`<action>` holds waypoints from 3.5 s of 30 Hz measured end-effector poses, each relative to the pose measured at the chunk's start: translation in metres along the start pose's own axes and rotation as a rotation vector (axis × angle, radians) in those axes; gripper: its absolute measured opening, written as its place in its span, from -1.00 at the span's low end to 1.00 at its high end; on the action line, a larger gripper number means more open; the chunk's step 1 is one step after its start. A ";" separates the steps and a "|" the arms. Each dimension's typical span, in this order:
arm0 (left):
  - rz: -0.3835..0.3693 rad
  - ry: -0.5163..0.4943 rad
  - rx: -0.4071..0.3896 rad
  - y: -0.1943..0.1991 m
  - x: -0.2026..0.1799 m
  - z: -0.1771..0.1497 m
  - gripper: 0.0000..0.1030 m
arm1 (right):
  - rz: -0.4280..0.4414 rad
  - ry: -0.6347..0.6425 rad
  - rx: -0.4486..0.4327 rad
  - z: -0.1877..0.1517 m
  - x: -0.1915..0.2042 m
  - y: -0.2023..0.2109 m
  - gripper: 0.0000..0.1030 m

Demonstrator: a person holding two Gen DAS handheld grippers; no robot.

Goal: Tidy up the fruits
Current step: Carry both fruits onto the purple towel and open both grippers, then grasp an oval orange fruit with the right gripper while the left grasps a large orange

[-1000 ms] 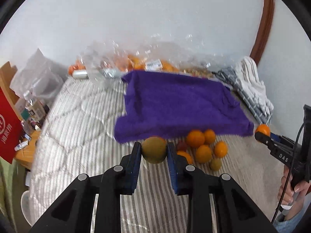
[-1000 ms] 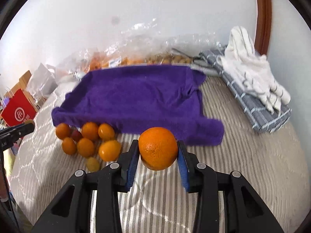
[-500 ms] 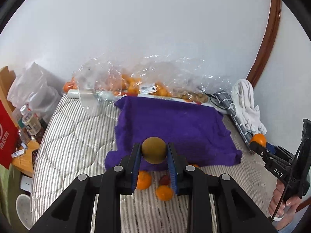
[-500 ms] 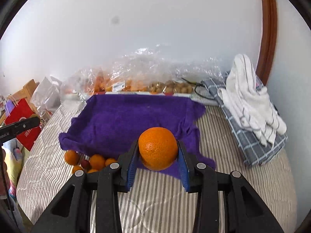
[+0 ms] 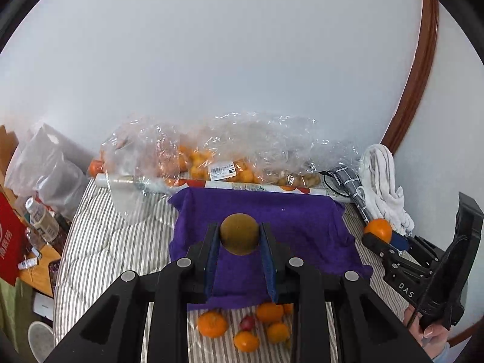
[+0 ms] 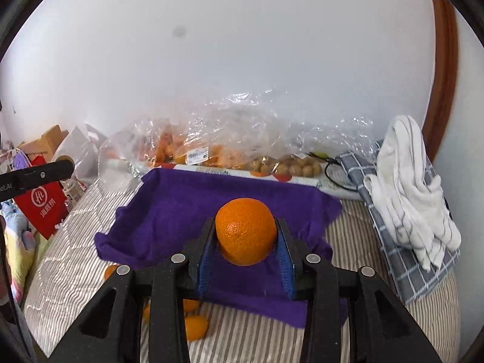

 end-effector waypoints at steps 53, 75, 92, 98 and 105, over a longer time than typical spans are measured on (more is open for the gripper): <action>0.120 0.040 0.317 -0.230 0.033 -0.019 -0.40 | -0.115 0.031 0.278 0.010 -0.050 -0.193 0.12; 0.098 0.025 0.076 -0.096 0.013 0.019 0.00 | -0.158 -0.030 0.149 -0.013 -0.030 -0.040 0.27; 0.159 0.093 0.121 -0.010 0.093 -0.100 0.00 | 0.039 0.055 0.202 -0.096 0.049 -0.028 0.12; 0.143 0.130 0.138 -0.002 0.112 -0.132 0.00 | 0.034 0.040 0.245 -0.114 0.052 -0.050 0.10; 0.119 0.124 0.162 -0.010 0.102 -0.141 0.00 | 0.121 -0.009 0.276 -0.120 0.052 -0.062 -0.30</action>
Point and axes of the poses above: each gripper's, at about its wrist camera, not at the fingertips, and y roughly against the way its jaws point, x to its left, z to its top, the point moved 3 cm from there along -y, roughly the way its jaws point, and after that the axes turned 1 degree about x, right-handed, at the moved point
